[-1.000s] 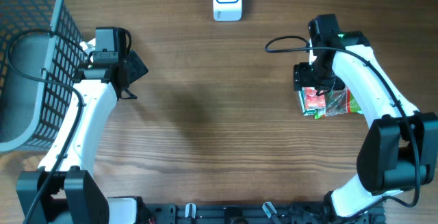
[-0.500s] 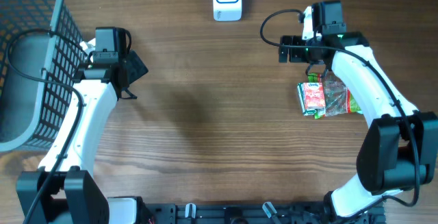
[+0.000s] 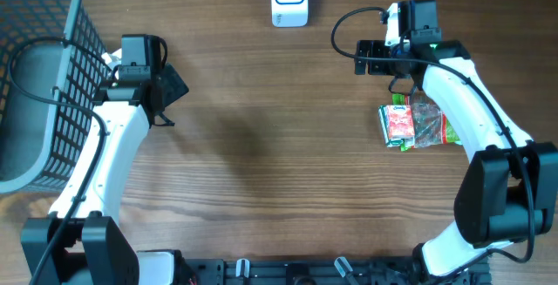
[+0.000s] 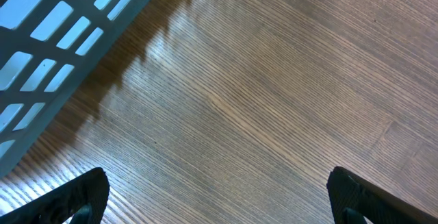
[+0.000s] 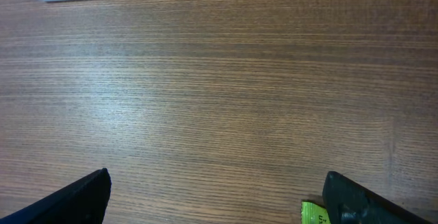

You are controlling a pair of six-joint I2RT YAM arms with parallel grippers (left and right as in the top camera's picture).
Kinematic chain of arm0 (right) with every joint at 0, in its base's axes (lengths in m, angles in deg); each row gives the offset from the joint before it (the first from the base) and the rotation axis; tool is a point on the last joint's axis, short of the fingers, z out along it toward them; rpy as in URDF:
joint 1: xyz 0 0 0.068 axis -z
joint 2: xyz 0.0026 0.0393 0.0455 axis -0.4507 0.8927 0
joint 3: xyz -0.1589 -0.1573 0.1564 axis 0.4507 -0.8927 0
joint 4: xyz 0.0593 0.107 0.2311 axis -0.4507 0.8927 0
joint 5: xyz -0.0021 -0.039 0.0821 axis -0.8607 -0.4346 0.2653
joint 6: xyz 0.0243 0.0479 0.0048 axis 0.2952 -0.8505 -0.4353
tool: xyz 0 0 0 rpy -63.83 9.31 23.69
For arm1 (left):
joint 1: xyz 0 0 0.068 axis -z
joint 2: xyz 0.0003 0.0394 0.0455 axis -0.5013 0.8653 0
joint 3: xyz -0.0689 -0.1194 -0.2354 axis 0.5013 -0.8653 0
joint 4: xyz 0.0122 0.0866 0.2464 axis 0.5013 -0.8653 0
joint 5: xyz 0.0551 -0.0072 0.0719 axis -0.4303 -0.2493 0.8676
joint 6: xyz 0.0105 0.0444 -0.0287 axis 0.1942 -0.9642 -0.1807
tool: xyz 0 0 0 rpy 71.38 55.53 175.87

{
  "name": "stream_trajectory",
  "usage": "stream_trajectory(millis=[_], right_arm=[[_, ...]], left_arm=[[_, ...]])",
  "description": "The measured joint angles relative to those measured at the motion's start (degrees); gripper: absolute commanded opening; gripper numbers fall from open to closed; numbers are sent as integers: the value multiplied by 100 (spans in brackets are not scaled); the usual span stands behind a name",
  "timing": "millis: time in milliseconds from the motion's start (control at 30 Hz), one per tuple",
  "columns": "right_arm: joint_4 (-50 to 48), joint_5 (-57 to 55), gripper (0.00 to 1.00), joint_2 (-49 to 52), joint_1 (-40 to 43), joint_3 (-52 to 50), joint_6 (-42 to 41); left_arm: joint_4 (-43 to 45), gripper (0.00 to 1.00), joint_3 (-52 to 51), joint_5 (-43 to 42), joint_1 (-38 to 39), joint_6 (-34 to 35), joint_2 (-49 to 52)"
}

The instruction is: Scan the item barcode

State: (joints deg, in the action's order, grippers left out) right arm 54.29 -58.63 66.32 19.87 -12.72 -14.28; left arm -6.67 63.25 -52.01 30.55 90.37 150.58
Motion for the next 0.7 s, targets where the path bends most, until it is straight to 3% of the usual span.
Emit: stream_trajectory(millis=[400, 700], right_arm=[[24, 2, 100, -295, 0, 0, 0], [-15, 20, 100, -3578, 0, 0, 0]], left_arm=[[0, 100, 0, -2, 0, 0, 0], [0, 100, 0, 0, 0, 0, 0]])
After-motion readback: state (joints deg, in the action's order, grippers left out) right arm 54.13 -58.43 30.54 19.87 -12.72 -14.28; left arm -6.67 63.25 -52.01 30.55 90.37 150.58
